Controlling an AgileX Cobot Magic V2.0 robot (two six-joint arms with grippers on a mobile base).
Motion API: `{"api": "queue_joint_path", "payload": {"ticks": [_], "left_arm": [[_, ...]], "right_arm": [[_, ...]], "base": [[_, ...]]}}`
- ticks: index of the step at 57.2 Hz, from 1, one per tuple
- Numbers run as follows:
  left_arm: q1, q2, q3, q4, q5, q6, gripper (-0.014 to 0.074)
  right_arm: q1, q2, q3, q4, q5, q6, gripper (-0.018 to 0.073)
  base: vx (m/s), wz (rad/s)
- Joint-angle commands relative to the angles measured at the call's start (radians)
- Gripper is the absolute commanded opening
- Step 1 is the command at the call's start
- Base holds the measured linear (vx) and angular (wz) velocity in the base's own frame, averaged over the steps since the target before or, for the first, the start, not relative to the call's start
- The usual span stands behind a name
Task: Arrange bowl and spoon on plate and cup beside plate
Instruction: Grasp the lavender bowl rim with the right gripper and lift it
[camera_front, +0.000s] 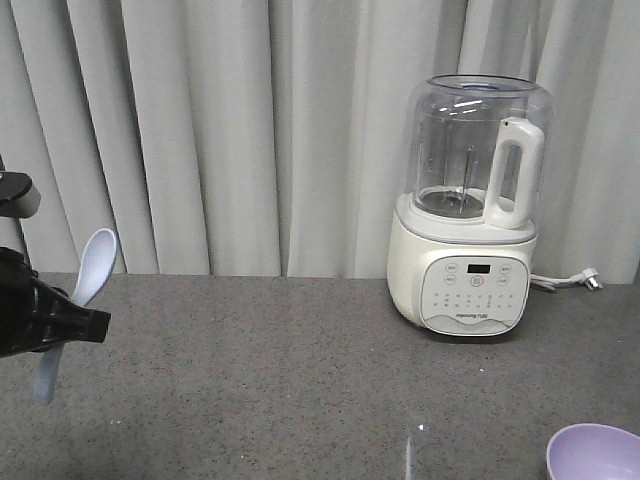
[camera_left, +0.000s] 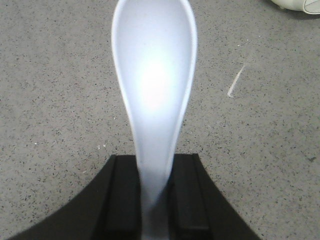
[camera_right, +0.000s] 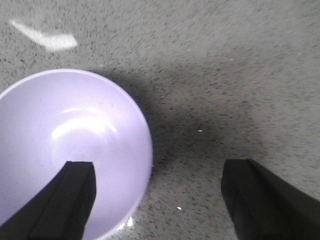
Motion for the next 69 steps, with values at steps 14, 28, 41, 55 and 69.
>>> {"api": "queue_joint_path", "payload": {"ticks": [14, 28, 41, 55, 69], "left_arm": [[-0.006, -0.030, -0.030, -0.007, -0.055, 0.001, -0.0008], [-0.006, -0.030, -0.030, -0.007, -0.055, 0.001, -0.0008], [-0.006, -0.030, -0.030, -0.007, -0.055, 0.001, -0.0008], [-0.006, -0.030, -0.030, -0.007, -0.055, 0.001, -0.0006], [-0.006, -0.030, -0.030, -0.007, -0.063, 0.001, -0.0006]], "right_arm": [[-0.007, 0.144, -0.030, 0.029, -0.109, -0.030, 0.0564], [-0.007, 0.239, -0.030, 0.029, -0.144, -0.040, 0.0552], [-0.007, 0.263, -0.030, 0.028, -0.164, -0.061, 0.0217], [-0.007, 0.240, -0.030, 0.025, -0.165, -0.067, -0.0013], [-0.007, 0.045, -0.030, 0.034, -0.194, -0.100, -0.0011]], "base": [[0.00, 0.00], [0.00, 0.00], [0.00, 0.00], [0.00, 0.00], [0.00, 0.00]]}}
